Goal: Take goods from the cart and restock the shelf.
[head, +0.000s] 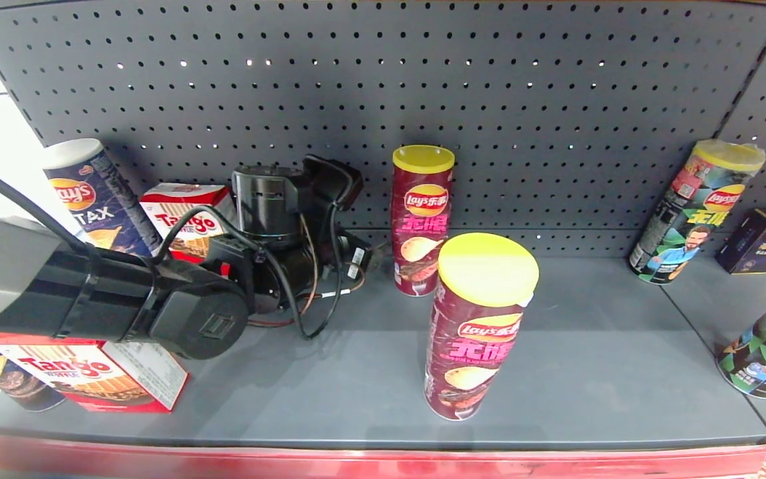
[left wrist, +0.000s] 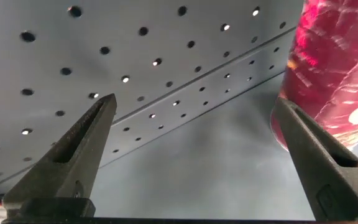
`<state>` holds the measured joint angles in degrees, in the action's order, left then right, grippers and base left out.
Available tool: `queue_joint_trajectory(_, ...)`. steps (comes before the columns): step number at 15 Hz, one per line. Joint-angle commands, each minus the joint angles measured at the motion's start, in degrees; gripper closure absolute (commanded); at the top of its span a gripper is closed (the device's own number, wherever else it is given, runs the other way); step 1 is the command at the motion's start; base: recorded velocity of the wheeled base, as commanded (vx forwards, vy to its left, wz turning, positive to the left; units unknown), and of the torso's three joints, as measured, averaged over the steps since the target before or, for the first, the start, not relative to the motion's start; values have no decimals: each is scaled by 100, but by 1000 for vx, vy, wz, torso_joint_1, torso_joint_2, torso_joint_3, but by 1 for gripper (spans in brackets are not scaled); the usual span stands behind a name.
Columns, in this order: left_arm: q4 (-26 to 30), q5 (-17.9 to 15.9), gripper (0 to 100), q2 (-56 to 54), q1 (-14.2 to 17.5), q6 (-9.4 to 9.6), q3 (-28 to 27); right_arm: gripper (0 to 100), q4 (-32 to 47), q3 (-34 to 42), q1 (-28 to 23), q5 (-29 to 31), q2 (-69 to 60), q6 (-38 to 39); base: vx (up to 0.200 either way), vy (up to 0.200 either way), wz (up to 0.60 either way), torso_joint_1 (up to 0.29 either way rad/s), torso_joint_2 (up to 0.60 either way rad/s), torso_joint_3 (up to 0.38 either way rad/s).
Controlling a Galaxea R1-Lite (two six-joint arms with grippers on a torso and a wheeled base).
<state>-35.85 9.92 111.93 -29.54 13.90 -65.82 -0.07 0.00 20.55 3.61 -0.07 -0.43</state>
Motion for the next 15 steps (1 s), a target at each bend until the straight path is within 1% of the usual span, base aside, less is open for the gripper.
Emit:
queue_joint_trajectory(1,-1,1,0,92,-61,-1,-54,0,-1,0,1,0,7,-1,0,0,0,0,0,0)
queue_joint_trajectory(7,-1,27,0,171,-166,-1,-203,0,-1,0,1,0,7,-1,0,0,0,0,0,0)
queue_joint_trajectory(13,-1,27,0,162,-166,-10,-195,0,-1,0,1,0,7,-1,0,0,0,0,0,0)
queue_joint_trajectory(15,-9,27,0,109,-131,17,-186,0,-1,0,1,0,7,-1,0,0,0,0,0,0)
